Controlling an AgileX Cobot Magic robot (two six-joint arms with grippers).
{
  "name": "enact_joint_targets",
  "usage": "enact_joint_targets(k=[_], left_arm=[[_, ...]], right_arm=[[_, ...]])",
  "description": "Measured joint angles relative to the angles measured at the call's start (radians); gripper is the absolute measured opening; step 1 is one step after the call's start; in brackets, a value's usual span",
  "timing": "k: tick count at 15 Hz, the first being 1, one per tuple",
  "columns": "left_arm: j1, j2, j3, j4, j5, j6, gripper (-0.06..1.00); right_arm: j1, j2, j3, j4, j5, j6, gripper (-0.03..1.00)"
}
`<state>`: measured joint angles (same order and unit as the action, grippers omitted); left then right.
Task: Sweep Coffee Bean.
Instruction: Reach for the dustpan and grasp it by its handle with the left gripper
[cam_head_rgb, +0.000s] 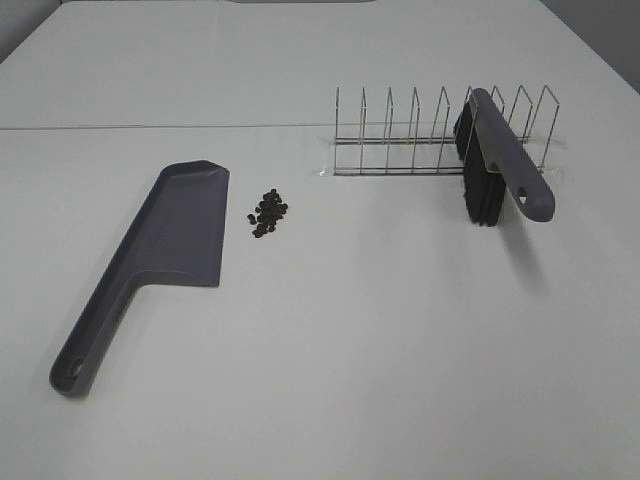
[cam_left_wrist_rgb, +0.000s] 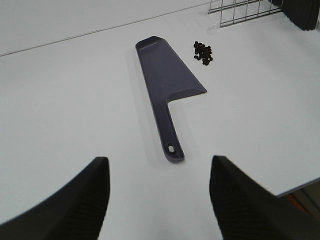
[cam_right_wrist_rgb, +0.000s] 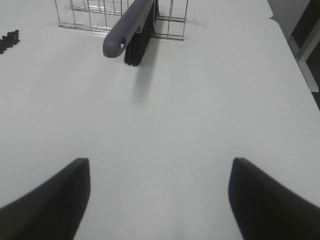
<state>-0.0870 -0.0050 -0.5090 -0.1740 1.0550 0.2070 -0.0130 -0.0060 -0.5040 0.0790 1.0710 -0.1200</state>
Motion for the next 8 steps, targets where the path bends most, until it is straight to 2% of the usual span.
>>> enact_joint_targets(k=[8], left_arm=[[0.000,0.000,0.000,0.000,0.000,0.000,0.57]], right_arm=[[0.000,0.000,0.000,0.000,0.000,0.000,0.73]])
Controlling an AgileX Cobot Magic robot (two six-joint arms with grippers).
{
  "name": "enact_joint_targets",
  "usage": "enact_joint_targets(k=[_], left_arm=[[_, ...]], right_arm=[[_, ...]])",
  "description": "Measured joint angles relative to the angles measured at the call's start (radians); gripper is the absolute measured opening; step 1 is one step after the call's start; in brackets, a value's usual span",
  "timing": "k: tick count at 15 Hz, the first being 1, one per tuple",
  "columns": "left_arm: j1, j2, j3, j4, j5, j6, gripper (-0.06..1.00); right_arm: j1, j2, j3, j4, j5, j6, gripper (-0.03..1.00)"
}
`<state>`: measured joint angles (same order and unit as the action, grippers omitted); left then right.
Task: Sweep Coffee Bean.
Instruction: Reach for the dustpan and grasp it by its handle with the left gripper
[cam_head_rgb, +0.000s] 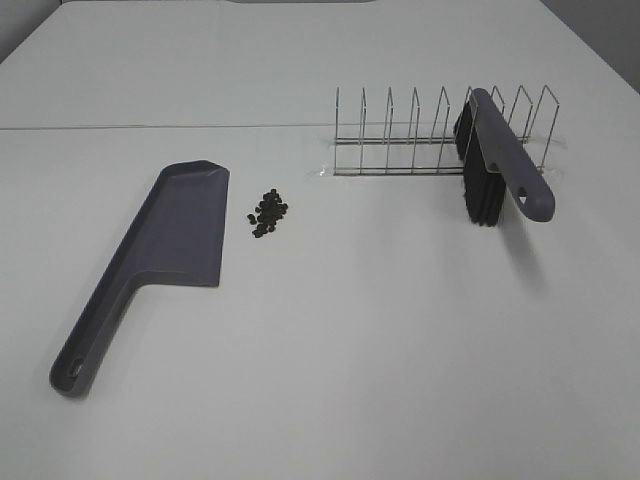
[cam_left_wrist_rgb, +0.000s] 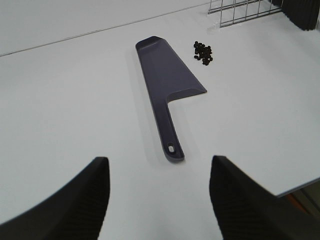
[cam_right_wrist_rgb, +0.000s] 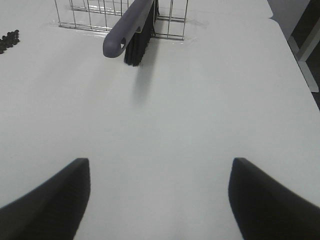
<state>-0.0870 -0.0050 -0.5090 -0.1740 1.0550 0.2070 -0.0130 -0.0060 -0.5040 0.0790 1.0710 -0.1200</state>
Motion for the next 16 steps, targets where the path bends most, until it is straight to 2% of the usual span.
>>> enact_joint_targets(k=[16], left_arm=[[0.000,0.000,0.000,0.000,0.000,0.000,0.57]], right_arm=[[0.000,0.000,0.000,0.000,0.000,0.000,0.73]])
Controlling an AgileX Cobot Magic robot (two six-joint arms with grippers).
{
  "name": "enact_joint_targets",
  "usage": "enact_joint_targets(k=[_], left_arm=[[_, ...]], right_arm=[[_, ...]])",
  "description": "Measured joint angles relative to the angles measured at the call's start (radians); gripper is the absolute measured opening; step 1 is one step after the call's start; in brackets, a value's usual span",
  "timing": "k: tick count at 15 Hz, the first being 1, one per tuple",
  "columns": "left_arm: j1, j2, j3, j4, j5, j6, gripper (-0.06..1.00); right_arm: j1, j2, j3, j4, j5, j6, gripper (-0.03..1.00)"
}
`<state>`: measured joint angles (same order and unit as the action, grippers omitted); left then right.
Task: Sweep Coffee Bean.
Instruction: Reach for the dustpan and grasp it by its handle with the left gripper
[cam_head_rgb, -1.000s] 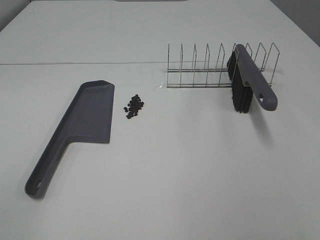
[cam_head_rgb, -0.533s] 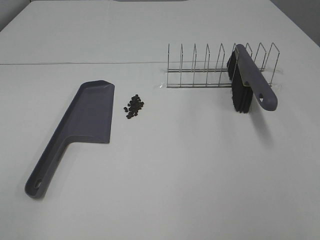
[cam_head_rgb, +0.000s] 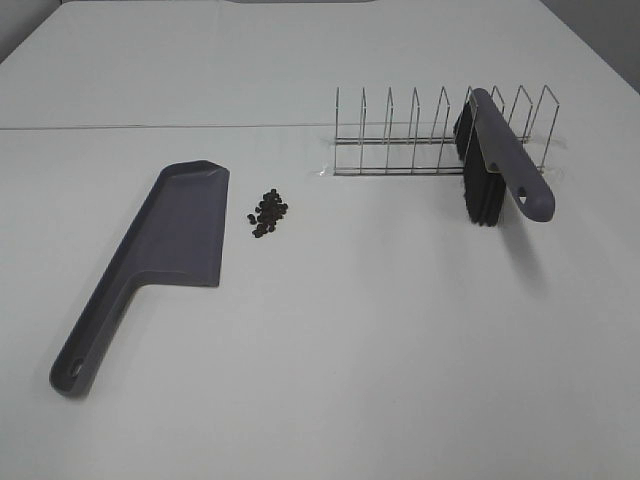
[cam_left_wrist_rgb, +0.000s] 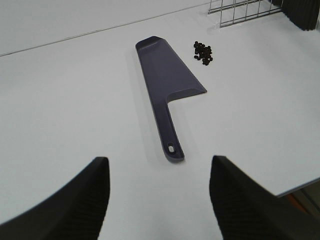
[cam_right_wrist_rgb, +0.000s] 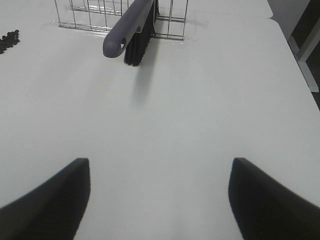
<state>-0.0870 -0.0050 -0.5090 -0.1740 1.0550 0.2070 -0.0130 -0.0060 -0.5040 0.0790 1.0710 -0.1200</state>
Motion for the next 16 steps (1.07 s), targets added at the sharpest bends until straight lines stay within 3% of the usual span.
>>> enact_joint_targets(k=[3,6,12,13,16], left_arm=[[0.000,0.000,-0.004,0.000,-0.018,0.000,0.57],[0.000,0.088,-0.013,0.000,-0.143,0.000,0.57],[0.000,0.566,-0.067,-0.016,-0.398,0.000,0.57],[0.000,0.750,-0.130,-0.016,-0.404,0.000,0.57],[0.000,0.988,-0.222,-0.018,-0.405,-0.001,0.57]], right_arm=[[0.000,0.000,0.000,0.000,0.000,0.000,0.73],[0.000,0.000,0.000,0.000,0.000,0.000,0.73],[0.000,0.000,0.000,0.000,0.000,0.000,0.73],[0.000,0.000,0.000,0.000,0.000,0.000,0.73],[0.000,0.000,0.000,0.000,0.000,0.000,0.73]])
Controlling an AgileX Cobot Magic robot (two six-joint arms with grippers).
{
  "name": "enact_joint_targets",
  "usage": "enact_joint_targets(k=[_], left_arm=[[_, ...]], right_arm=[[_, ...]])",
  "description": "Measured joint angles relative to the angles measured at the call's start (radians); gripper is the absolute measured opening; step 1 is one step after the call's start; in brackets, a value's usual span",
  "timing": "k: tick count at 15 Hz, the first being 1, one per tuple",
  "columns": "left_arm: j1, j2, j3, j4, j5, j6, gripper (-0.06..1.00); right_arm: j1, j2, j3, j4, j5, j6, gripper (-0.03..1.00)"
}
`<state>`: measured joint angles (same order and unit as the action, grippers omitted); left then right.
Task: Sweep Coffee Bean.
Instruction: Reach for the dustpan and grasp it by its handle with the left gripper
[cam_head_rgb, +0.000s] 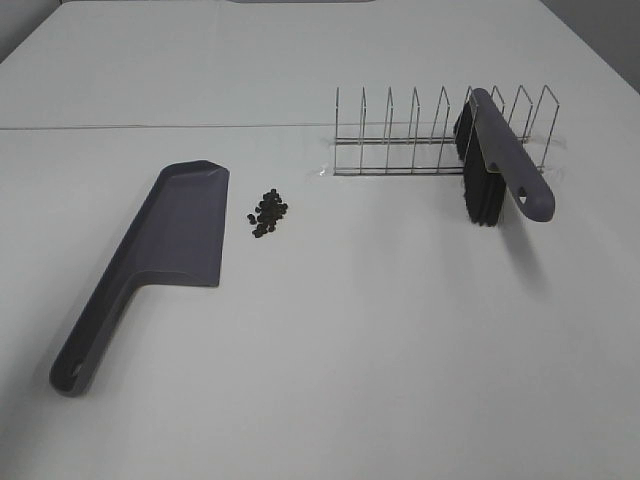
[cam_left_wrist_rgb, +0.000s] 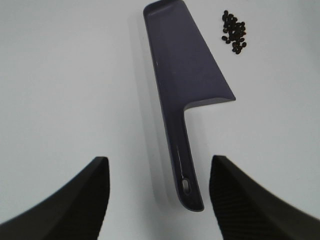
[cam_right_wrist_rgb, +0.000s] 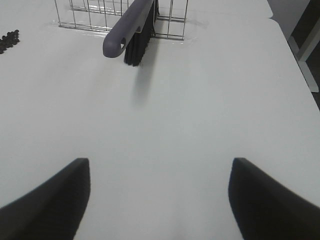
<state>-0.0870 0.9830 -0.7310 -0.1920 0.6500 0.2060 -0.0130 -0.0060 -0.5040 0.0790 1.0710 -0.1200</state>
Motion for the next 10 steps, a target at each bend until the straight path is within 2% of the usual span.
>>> enact_joint_targets(k=[5,8,10], left_arm=[[-0.002,0.298,-0.147,-0.002,0.028,-0.067,0.57],[-0.041,0.456,-0.203,0.007,0.058,-0.077,0.57],[-0.064,0.551,-0.216,0.036,0.059,-0.135,0.57]], right_arm=[[0.000,0.000,0.000,0.000,0.000,0.000,0.73],[0.000,0.000,0.000,0.000,0.000,0.000,0.73],[0.000,0.000,0.000,0.000,0.000,0.000,0.73]])
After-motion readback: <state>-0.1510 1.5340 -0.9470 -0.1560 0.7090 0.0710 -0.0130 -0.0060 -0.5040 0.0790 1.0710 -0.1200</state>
